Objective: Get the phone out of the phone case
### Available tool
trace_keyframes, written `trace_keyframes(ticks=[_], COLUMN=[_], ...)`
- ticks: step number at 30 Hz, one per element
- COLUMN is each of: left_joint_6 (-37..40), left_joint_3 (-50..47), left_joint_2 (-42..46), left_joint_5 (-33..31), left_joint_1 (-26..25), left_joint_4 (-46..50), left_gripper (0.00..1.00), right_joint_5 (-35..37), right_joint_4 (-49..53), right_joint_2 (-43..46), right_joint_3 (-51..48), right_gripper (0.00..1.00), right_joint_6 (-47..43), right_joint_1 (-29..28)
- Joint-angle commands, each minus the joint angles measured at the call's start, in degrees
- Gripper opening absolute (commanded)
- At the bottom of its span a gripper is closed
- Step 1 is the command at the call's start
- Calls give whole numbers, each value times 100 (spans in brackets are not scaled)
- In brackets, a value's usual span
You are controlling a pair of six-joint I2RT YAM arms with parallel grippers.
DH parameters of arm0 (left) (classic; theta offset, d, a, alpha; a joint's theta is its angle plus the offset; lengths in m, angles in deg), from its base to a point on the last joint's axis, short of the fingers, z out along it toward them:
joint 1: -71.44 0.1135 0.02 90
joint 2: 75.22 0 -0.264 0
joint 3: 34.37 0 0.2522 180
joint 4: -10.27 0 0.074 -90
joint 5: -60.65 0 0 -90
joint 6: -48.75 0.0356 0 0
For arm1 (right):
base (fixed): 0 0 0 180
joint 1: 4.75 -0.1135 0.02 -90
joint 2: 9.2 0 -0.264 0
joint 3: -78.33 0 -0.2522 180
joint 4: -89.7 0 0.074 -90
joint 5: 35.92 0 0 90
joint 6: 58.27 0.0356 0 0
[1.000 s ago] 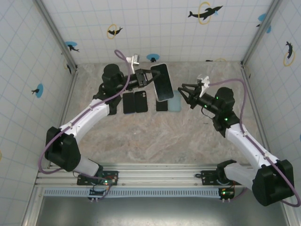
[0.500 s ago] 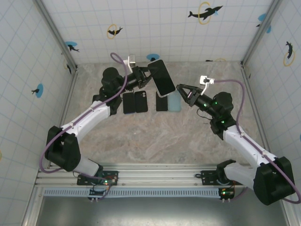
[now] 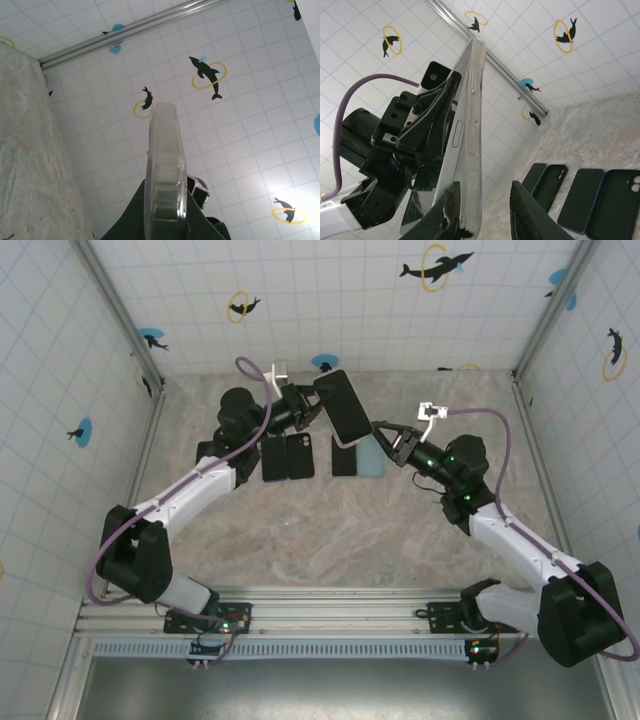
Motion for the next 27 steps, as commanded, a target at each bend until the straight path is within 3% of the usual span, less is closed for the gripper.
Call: trace_keyframes(ticks=[1,13,21,24,27], left_joint_6=[-309,-867,-957,-824,-654], left_joint_3=[21,-138,-65,136,170], left_joint_2=[12,-286,-536,-647,-593], left_joint_5=[-262,-411,-282,-46,-62], left_joint_1=[-114,-249,-293,-295,-289], left_joint_4=[-660,-970,-1020,-840,-603], left_gripper=[0,0,0,5,17], right_joint_5=[-248,383,531,523,573], right_joint_4=[-129,-1131,-1466,-1609,-1685], right_joint_2=[-83,-471,-595,-622,-587], right_joint_3=[-40,121,209,172,88], right_gripper=[30,29,19,11,5], right_joint_6=[93,2335,2925,3024,3096], right_joint_1=[-179,-525,-517,-493,-441])
